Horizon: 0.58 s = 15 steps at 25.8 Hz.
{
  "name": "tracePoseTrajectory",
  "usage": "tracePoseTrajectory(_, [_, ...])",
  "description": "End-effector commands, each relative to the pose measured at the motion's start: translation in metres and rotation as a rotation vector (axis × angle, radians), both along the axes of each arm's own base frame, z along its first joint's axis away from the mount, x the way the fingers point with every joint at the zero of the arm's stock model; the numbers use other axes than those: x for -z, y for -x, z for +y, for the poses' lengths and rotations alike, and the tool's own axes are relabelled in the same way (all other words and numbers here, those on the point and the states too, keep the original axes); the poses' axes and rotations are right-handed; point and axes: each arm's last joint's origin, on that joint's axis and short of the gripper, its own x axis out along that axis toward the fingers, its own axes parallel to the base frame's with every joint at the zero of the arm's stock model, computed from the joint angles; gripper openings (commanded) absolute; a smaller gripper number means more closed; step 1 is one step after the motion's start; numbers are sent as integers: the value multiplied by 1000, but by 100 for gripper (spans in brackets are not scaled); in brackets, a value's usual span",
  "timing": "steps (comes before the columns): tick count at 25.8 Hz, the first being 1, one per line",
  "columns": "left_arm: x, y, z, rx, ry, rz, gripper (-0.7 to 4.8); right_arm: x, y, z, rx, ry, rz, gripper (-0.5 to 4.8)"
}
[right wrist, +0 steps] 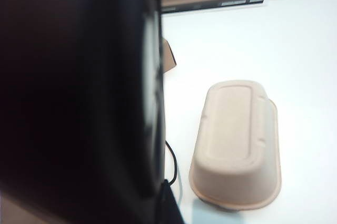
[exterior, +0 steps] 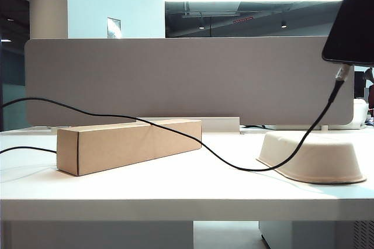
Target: Pick up the charging cable and the phone, plug the charging cable into the charging port on the phone, and finally place them back on the table.
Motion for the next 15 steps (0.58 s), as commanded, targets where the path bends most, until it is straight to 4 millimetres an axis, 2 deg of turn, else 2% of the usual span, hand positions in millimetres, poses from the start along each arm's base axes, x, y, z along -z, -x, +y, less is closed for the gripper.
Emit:
tracePoseTrajectory(1, [7,7,1,-9,19,-18,-6,-1,5,-2,22,-16,-51,-7])
tracePoseTrajectory(5, [18,15,2,-22,32,-31,-6,10,8,-2,21,-16,-42,-7])
tracePoseTrajectory(10, [24,4,6,-239,137,-74,-6,27,3,-1,28,-52,10,-7])
tracePoseTrajectory(12, [33,-2,7,-322,209,-74,-6,29,2,-1,26,-55,1,-7])
tracePoseTrajectory(15, [60,-10,7,-384,229,-62,-6,26,2,-1,25,-61,-24,-7])
